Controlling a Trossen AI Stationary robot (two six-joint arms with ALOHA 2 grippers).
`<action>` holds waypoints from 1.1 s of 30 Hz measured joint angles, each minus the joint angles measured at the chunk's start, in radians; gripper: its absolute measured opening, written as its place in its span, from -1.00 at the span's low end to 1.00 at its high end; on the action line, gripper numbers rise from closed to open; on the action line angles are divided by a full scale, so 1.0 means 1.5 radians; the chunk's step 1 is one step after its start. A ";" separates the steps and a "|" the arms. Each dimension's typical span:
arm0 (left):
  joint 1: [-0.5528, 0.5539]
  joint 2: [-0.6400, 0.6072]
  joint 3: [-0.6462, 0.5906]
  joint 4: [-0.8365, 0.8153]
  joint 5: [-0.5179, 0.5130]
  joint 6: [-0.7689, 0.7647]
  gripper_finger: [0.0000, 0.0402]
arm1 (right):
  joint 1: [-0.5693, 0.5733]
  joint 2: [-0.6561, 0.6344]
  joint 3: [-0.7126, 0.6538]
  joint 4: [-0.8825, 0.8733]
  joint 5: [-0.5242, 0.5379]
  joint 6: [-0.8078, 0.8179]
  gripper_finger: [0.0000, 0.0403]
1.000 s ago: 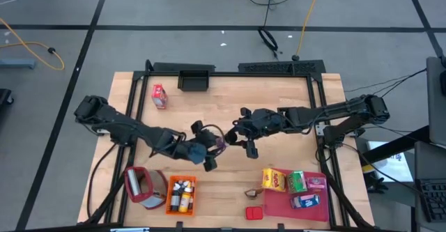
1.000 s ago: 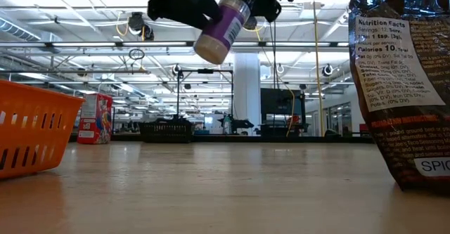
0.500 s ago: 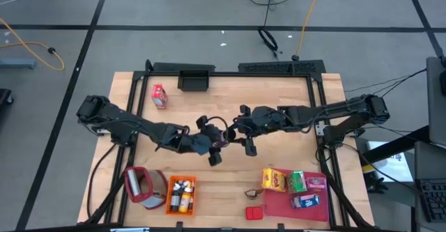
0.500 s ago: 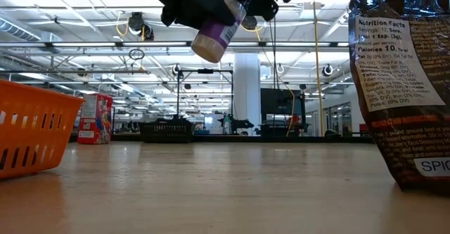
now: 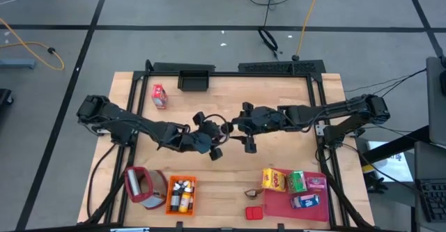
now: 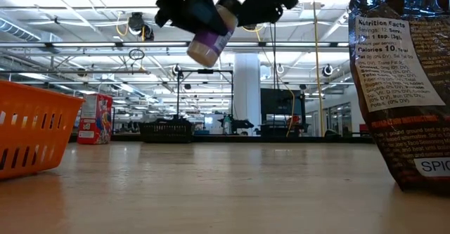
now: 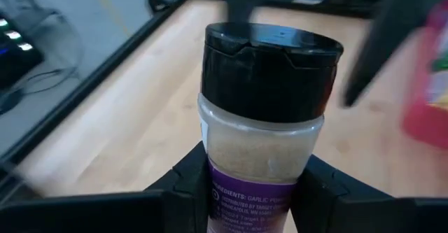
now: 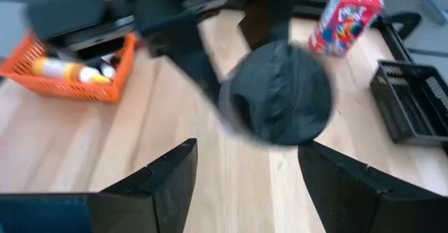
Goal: Pick & Place Kitchen Items
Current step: Put the purple seasoning bottle into the black bin
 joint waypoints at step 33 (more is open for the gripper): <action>0.383 -0.002 -0.028 -0.058 -0.040 -0.067 -0.33 | 0.120 -0.010 -0.078 -0.090 0.087 0.112 0.16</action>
